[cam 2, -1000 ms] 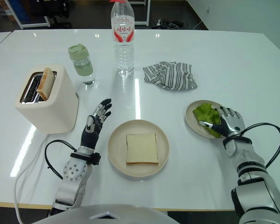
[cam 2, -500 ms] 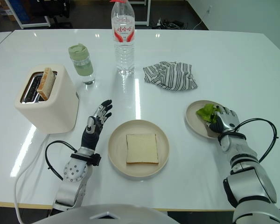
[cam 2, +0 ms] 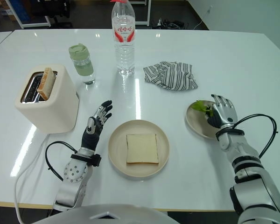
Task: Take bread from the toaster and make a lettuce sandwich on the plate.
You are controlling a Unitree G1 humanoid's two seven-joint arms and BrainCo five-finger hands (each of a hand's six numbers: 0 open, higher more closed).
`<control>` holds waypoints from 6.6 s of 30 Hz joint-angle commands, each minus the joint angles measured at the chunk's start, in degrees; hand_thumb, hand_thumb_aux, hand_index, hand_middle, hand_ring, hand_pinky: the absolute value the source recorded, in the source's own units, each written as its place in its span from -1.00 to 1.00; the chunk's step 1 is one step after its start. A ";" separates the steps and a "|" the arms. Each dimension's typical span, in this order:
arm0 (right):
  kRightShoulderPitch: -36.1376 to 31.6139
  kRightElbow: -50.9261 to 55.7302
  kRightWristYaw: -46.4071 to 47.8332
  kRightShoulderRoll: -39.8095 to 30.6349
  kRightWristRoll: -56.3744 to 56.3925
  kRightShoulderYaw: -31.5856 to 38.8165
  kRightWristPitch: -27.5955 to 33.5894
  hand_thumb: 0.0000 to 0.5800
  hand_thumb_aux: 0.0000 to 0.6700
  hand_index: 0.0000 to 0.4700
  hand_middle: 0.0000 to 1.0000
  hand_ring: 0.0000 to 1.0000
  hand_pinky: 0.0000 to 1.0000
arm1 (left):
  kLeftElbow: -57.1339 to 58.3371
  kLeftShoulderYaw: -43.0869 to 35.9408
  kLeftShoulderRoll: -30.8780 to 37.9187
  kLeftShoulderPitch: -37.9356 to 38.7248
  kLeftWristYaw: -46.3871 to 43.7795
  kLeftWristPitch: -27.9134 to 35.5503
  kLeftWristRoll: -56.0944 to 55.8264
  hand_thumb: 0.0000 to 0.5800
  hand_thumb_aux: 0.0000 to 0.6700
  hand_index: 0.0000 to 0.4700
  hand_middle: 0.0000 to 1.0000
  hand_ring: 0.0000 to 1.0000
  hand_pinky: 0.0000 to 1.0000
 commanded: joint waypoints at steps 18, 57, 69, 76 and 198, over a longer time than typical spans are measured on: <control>13.57 -55.32 20.15 16.84 -7.40 1.34 11.50 1.00 1.00 1.00 -1.00 -1.00 -1.00 | 2.20 -0.42 -1.85 -0.47 0.95 0.67 1.23 -1.00 -1.00 -1.00 -1.00 -1.00 -1.00; 34.18 -60.20 23.33 17.13 -14.58 4.23 6.77 1.00 1.00 1.00 -1.00 -1.00 -1.00 | 2.06 1.06 -2.04 -0.52 0.81 1.33 1.30 -1.00 -1.00 -1.00 -1.00 -1.00 -1.00; 37.86 -62.41 23.77 16.06 -16.61 3.38 6.60 -1.00 -1.00 -1.00 -1.00 -1.00 -1.00 | 2.62 1.24 -1.85 -0.76 0.80 1.31 1.41 -1.00 -1.00 -1.00 -1.00 -1.00 -1.00; 41.14 -70.90 27.99 14.07 -11.54 -2.73 6.25 -1.00 -1.00 -1.00 -1.00 -1.00 -1.00 | 2.72 1.63 -1.61 -1.15 0.77 1.23 1.39 -1.00 -1.00 -1.00 -1.00 -1.00 -1.00; 38.95 -65.60 30.51 35.56 30.60 -20.83 10.51 -1.00 -1.00 -1.00 -1.00 -1.00 -1.00 | -3.85 -18.47 -10.13 -5.78 22.84 23.96 -7.27 1.00 1.00 1.00 -1.00 -1.00 -1.00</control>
